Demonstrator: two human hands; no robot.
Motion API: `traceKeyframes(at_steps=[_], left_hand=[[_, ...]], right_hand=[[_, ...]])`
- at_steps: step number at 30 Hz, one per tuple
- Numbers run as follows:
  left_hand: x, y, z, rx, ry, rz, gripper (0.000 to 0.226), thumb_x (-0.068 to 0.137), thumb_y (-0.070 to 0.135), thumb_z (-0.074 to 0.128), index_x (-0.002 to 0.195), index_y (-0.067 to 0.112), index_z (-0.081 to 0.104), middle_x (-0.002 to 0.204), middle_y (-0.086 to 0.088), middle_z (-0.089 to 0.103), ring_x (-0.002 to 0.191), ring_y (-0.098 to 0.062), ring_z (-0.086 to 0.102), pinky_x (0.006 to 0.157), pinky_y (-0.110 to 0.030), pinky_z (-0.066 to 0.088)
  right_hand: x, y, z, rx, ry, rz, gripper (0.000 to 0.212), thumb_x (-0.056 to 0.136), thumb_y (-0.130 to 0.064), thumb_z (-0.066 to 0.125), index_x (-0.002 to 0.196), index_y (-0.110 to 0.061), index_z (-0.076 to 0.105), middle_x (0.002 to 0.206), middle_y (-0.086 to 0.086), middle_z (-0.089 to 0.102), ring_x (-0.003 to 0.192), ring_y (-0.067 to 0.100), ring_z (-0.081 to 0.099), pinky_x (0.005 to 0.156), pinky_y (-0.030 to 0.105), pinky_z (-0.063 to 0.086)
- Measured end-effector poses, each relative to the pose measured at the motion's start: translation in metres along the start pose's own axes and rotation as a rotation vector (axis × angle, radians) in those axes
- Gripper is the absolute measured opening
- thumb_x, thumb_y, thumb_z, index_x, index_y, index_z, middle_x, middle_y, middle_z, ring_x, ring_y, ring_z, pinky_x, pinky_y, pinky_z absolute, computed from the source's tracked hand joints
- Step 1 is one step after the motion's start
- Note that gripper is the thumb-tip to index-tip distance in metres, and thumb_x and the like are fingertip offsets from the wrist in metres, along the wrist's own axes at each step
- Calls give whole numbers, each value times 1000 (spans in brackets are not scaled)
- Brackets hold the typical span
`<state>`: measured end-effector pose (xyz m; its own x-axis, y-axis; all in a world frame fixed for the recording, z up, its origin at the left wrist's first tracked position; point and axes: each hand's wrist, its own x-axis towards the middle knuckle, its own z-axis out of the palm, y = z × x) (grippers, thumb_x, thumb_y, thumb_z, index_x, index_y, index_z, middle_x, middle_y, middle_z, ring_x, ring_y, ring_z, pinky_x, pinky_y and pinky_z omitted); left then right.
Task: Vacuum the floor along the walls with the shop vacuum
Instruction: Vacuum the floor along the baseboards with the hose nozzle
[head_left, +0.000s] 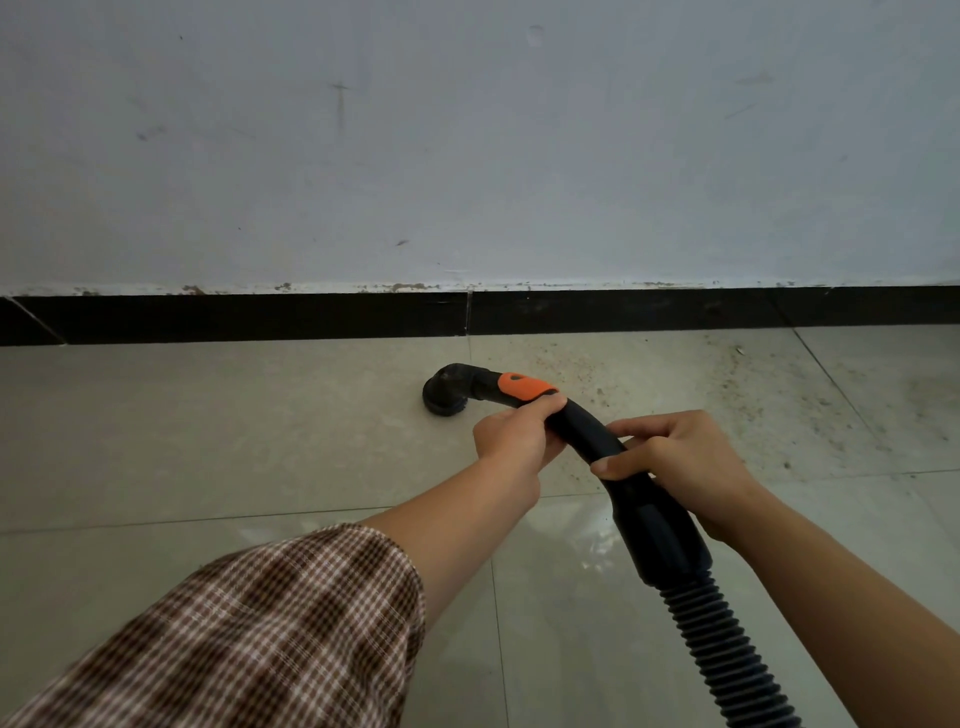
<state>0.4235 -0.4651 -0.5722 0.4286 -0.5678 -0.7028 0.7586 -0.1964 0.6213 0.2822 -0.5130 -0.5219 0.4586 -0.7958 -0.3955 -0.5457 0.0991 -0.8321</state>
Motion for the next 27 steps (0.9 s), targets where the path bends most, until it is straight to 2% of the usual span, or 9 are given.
traceKeyframes(at_steps=[12, 20, 27], left_hand=[[3, 22, -37, -32, 104, 51, 24, 78, 9, 79, 96, 6, 63, 92, -15, 74, 79, -25, 74, 83, -36, 60], [1, 22, -38, -35, 73, 56, 23, 80, 10, 78, 96, 6, 64, 91, -14, 74, 79, -23, 74, 80, -34, 60], [-1, 6, -22, 20, 16, 24, 28, 79, 13, 79, 102, 6, 65, 91, -13, 75, 77, -20, 74, 77, -30, 60]], right_hand=[[12, -10, 39, 14, -99, -25, 31, 65, -6, 83, 87, -27, 75, 71, -1, 75, 62, 19, 73, 47, 21, 54], [10, -12, 39, -4, -94, -38, 32, 64, -6, 83, 91, -22, 76, 72, 1, 75, 61, 22, 72, 48, 23, 54], [0, -2, 18, -35, -41, -11, 32, 66, -8, 84, 90, -27, 75, 73, 0, 75, 62, 20, 73, 48, 22, 54]])
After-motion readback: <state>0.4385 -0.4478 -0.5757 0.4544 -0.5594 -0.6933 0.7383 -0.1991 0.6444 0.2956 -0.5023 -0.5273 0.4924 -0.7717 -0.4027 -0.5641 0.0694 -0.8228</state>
